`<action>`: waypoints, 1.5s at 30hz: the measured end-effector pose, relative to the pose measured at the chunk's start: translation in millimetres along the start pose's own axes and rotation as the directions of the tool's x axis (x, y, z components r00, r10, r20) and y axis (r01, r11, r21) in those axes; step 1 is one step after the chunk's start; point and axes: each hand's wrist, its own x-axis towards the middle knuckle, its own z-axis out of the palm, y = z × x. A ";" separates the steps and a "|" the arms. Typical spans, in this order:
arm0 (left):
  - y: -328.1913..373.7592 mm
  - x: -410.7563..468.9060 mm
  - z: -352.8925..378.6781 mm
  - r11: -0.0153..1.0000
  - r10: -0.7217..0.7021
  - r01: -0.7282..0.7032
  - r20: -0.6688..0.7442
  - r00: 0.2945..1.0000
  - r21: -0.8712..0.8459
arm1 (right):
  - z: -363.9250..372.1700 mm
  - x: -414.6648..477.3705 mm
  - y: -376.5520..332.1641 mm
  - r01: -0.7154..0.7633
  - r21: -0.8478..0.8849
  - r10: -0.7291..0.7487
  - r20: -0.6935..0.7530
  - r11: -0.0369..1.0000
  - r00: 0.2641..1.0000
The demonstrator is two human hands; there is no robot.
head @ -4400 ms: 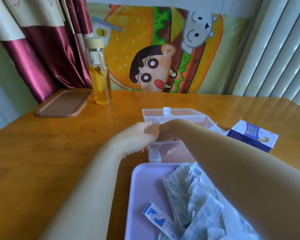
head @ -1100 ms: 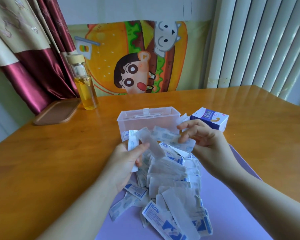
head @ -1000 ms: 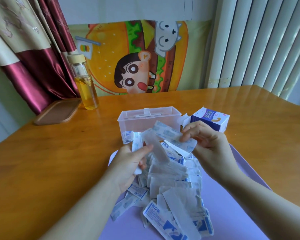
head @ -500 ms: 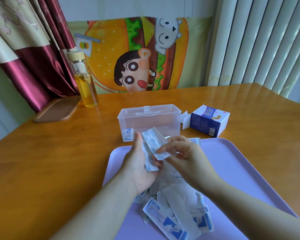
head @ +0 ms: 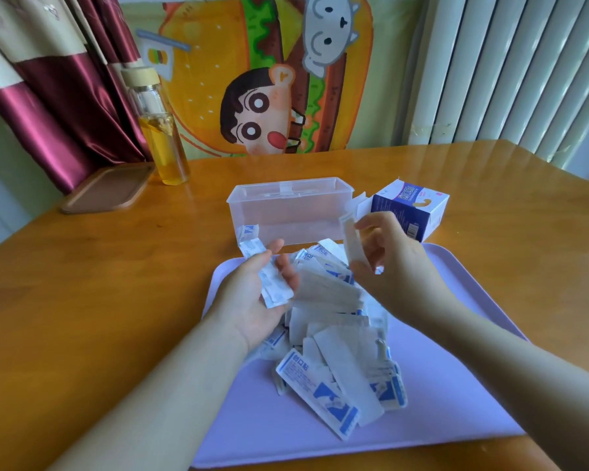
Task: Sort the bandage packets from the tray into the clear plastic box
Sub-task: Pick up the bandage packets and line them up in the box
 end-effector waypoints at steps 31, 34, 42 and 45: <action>34.3 -41.7 -30.4 0.313 -0.166 -0.297 0.360 0.918 0.902 | -22.7 -16.7 -22.7 -0.125 0.175 0.045 0.406 0.977 0.913; 26.8 -31.6 -34.3 0.624 -0.147 -0.115 0.260 0.954 0.773 | -27.9 -14.9 -28.2 -0.060 0.441 -0.028 0.189 0.896 0.982; -2.0 -24.4 -10.6 0.875 -0.161 0.073 0.147 0.976 0.478 | 0.1 -28.3 -19.2 0.400 0.174 -0.415 0.053 0.900 0.908; -4.1 -29.3 -2.0 0.907 -0.220 0.127 0.193 0.956 0.401 | 6.6 -29.2 -17.2 0.412 0.179 -0.428 0.059 0.893 0.902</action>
